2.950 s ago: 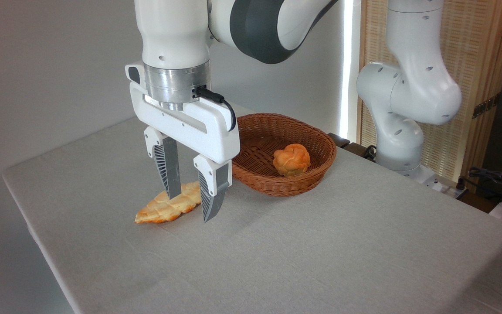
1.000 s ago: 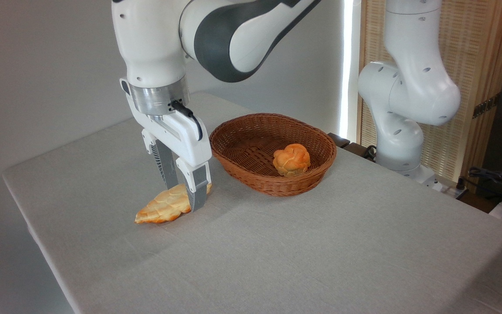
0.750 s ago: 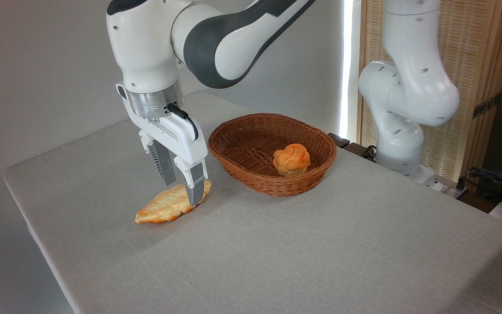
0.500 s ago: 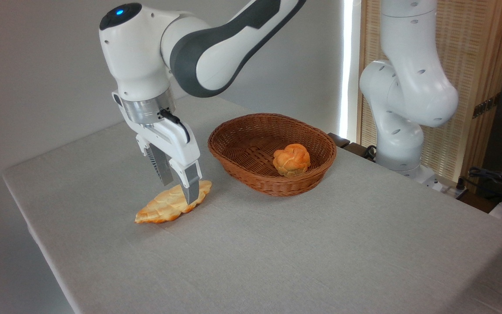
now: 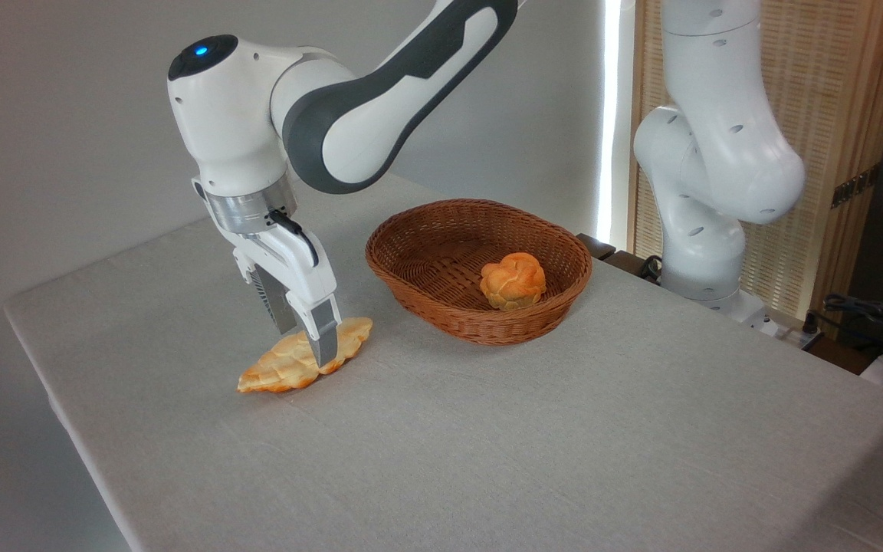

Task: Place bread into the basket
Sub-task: 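Lower the gripper onto the bread slice's edge, then close the gripper on the bread slice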

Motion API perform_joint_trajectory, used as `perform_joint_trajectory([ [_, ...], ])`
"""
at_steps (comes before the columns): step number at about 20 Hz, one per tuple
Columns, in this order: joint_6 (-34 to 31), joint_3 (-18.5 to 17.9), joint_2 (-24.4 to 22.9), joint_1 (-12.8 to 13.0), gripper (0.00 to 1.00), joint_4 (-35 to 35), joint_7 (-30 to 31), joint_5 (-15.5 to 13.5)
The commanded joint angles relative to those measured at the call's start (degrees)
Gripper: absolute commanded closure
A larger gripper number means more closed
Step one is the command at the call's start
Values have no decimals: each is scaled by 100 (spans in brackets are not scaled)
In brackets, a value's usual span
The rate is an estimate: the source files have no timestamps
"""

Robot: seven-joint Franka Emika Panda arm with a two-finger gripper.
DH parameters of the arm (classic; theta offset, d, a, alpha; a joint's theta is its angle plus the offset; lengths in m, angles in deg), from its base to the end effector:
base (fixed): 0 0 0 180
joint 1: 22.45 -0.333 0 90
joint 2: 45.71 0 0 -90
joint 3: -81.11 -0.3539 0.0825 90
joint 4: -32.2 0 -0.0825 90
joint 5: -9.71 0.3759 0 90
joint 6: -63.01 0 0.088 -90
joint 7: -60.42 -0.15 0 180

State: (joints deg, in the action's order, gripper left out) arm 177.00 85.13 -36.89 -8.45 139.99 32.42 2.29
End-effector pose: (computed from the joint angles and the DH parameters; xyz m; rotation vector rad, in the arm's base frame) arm 0.5577 -0.1936 0.4227 2.8022 -1.0985 -0.0516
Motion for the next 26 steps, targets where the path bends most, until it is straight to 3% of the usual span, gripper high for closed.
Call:
perform_joint_trajectory([
  [1, 176, -16, 155, 77, 0, -65, 75, 231],
  [7, 212, -16, 199, 86, 4, -65, 57, 294],
  [9, 212, -7, 190, 103, 19, -65, 66, 539],
  [11, 212, -7, 199, 147, 43, -65, 31, 549],
  [13, 212, -16, 190, 147, 56, -65, 4, 549],
  [26, 168, -16, 76, 147, 57, -241, 75, 540],
])
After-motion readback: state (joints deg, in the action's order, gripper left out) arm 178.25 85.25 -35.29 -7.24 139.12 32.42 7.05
